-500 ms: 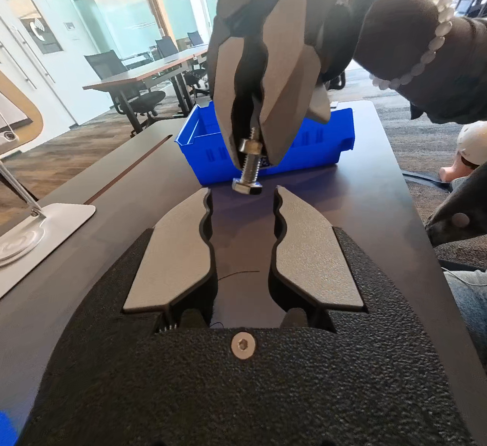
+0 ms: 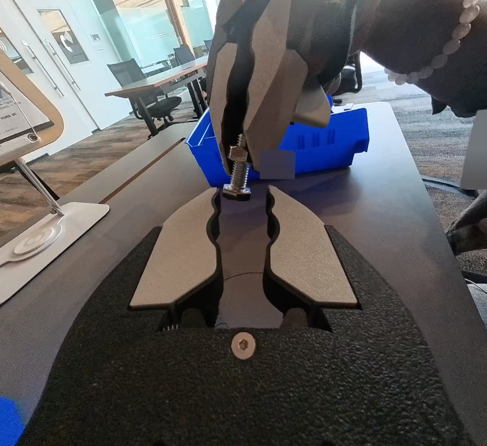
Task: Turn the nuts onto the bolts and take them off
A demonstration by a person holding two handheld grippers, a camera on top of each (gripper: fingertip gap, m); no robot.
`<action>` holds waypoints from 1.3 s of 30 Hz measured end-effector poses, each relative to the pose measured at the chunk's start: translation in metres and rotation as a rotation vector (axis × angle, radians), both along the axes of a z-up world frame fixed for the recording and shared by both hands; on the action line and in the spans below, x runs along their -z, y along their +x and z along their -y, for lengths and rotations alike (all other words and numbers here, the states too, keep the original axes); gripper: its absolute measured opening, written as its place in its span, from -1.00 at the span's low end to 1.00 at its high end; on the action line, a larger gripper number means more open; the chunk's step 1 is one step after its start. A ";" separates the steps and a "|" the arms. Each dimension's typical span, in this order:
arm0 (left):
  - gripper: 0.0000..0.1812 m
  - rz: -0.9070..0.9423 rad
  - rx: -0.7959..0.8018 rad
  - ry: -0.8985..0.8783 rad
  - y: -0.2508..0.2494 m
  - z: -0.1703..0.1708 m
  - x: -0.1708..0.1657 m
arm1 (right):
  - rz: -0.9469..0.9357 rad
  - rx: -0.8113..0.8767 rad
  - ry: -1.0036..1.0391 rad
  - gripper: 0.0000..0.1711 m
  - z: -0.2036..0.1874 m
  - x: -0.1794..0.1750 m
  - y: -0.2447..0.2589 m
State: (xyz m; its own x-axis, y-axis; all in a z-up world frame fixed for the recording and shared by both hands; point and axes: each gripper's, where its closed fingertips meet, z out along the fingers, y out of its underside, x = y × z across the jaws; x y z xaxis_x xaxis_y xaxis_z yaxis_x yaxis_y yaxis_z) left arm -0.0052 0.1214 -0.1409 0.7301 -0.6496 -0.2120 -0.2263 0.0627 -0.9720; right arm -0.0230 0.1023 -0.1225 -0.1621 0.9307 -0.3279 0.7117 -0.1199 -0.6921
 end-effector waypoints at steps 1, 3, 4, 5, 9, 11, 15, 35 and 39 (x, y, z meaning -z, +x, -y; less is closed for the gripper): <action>-0.66 0.005 -0.003 0.007 -0.001 0.000 -0.001 | 0.005 -0.002 -0.001 -0.79 0.001 0.001 0.000; -0.67 0.004 -0.011 0.016 -0.002 0.000 -0.003 | 0.015 -0.003 0.000 -0.79 0.001 0.002 0.000; -0.67 -0.002 -0.013 0.014 -0.003 0.000 -0.002 | 0.016 -0.002 -0.002 -0.79 0.001 0.002 0.000; -0.67 -0.008 -0.018 0.013 -0.004 -0.001 -0.001 | 0.016 0.000 -0.003 -0.79 0.001 0.002 -0.001; -0.72 -0.020 -0.025 0.023 -0.003 -0.001 0.000 | 0.023 0.002 -0.010 -0.79 0.001 0.003 -0.001; -0.78 -0.014 -0.024 0.032 -0.003 0.000 -0.002 | 0.025 0.000 -0.013 -0.79 0.001 0.003 -0.001; -0.80 -0.003 -0.015 0.025 -0.004 0.000 -0.002 | 0.025 -0.002 -0.015 -0.79 0.002 0.004 -0.001; -0.80 0.440 0.083 -0.079 -0.004 0.002 -0.019 | -0.741 0.405 0.369 -0.36 -0.012 -0.039 0.002; -0.80 0.405 -0.061 -0.010 -0.012 -0.005 -0.017 | -0.696 0.543 0.325 -0.30 -0.009 -0.021 -0.006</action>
